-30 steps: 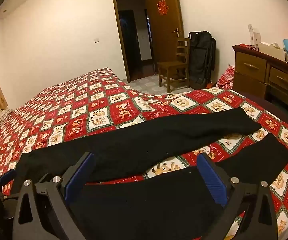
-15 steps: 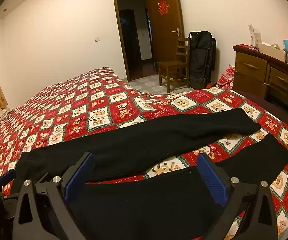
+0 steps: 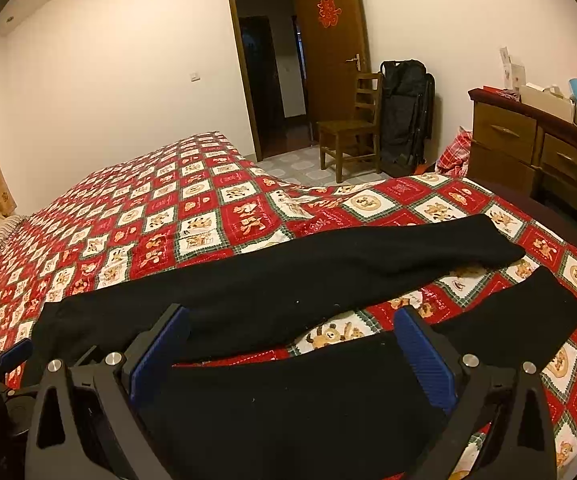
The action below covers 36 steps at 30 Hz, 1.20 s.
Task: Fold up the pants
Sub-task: 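Position both grippers over the waistband of the black pants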
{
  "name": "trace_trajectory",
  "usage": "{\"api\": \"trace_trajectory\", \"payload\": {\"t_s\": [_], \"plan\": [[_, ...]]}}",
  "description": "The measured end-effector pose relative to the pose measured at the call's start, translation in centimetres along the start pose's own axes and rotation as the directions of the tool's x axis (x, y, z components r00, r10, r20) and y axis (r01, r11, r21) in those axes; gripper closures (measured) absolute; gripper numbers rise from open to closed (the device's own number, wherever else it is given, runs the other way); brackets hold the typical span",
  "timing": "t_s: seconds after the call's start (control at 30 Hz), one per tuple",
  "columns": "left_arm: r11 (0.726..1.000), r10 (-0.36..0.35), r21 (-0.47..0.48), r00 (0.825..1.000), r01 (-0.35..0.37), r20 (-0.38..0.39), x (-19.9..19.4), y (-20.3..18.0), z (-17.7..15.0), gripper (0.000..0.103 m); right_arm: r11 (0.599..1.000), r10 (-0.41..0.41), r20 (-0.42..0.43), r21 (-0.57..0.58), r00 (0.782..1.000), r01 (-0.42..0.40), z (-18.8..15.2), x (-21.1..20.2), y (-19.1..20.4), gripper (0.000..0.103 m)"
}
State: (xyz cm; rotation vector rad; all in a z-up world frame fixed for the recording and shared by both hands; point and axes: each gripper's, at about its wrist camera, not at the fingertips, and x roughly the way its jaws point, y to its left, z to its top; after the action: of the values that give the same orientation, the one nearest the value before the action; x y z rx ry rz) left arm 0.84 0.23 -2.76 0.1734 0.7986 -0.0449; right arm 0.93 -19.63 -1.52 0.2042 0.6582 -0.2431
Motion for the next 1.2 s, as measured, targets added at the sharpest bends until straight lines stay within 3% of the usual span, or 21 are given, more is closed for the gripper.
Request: {"api": "trace_trajectory", "payload": {"t_s": [1.2], "plan": [[1.0,-0.004,-0.013,1.0,0.004,-0.02,0.37,0.05,-0.2,0.0,1.0,0.011,-0.015,0.001,1.0,-0.011,-0.35,0.14,0.32,0.001]]}}
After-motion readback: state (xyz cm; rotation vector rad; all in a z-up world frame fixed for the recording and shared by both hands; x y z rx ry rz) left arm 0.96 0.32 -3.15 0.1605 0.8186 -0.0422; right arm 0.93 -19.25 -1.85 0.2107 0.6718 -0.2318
